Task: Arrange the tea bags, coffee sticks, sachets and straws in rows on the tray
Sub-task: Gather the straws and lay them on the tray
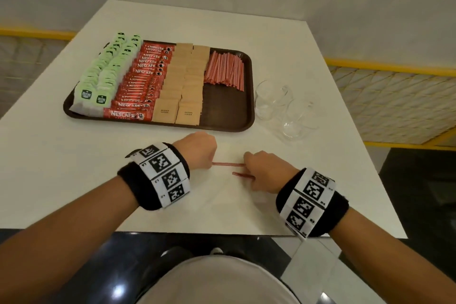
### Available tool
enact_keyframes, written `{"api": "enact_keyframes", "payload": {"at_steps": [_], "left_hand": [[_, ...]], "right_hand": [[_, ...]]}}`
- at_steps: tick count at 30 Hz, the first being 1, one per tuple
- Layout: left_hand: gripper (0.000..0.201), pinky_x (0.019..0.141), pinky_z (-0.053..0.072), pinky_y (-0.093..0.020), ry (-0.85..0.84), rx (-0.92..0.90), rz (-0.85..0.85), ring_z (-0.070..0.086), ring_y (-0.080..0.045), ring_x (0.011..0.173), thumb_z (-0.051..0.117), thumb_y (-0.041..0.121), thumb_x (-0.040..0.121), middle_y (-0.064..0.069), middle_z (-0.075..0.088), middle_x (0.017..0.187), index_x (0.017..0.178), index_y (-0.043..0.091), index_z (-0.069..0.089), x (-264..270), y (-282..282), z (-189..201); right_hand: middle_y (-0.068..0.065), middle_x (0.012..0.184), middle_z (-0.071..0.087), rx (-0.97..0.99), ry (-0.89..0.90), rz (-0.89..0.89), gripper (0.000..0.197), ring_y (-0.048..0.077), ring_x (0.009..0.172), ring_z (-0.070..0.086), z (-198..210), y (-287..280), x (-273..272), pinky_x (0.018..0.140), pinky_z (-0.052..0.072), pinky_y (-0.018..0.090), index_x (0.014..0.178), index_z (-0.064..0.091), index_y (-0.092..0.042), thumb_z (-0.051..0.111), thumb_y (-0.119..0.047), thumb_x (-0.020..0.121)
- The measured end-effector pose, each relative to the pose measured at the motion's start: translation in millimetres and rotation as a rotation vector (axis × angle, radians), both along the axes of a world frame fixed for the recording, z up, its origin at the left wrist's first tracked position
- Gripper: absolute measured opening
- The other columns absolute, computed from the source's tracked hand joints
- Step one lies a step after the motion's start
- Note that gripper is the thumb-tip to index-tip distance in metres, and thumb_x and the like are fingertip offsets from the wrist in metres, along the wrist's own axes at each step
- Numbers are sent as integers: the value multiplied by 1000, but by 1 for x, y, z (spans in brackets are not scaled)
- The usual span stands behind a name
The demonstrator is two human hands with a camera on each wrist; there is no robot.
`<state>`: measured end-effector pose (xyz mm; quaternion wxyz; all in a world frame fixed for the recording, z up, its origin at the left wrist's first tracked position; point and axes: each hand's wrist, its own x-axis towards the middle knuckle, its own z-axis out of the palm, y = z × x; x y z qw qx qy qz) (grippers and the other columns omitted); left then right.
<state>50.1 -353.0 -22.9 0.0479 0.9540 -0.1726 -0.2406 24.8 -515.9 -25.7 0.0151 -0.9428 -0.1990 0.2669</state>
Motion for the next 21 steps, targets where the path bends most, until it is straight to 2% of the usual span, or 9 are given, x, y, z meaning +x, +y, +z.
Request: {"api": "enact_keyframes", "payload": {"at_steps": [2,4,6,10,13,15,18,20,21], "left_hand": [[18,80,45,-31,15,32,0,57,-27,99,56,17,88,-12,60,108,99,4,61,-2,-3,-1],[21,75,44,-31,27,72,8,57,-28,98,55,20,89,-13,57,110,102,4,58,-6,-7,-3],[26,74,40,-31,24,115,17,55,-28,100,52,23,91,-12,52,115,109,5,56,-9,-10,-4],[33,75,35,-31,11,160,52,50,-27,109,47,26,94,-12,47,122,120,5,48,-13,-14,-7],[34,75,34,-31,0,171,66,47,-27,112,44,24,95,-12,45,123,122,4,44,-16,-17,-11],[34,76,33,-30,-4,170,73,45,-27,114,43,22,95,-13,43,124,123,3,43,-17,-17,-12],[32,77,34,-30,11,149,79,45,-28,113,43,20,95,-14,43,123,122,2,42,-18,-16,-13],[29,77,35,-30,20,130,85,48,-29,108,43,18,95,-15,46,120,119,1,44,-17,-15,-11],[27,76,37,-30,20,121,88,51,-29,106,43,16,95,-16,47,118,117,1,44,-17,-15,-9]], "right_hand": [[17,119,53,-9,-51,37,32,32,108,53,-3,1,-3,81,40,34,120,42,-1,50,-11,91],[17,118,54,-22,-83,73,27,32,109,53,-6,2,-4,84,42,35,117,46,0,46,-9,92],[16,117,53,-36,-101,105,24,32,108,51,-6,1,-4,84,43,36,114,51,-2,48,-10,92],[13,118,48,-67,-133,128,28,30,114,44,-5,0,-3,84,40,38,117,50,-5,50,-18,92],[9,114,51,-40,-179,140,26,27,111,45,1,-6,0,83,37,38,111,51,-9,51,-25,91],[7,103,55,27,-197,139,17,26,102,49,6,-14,3,77,32,35,101,45,-14,49,-26,91],[5,85,47,163,-82,115,15,28,83,48,9,-23,4,69,31,30,94,30,-14,44,-18,92],[3,91,46,198,8,111,12,25,86,48,8,-26,5,70,32,27,101,37,-13,46,-15,92],[4,97,47,179,26,130,17,24,92,49,8,-26,6,72,33,24,107,44,-12,50,-15,91]]}}
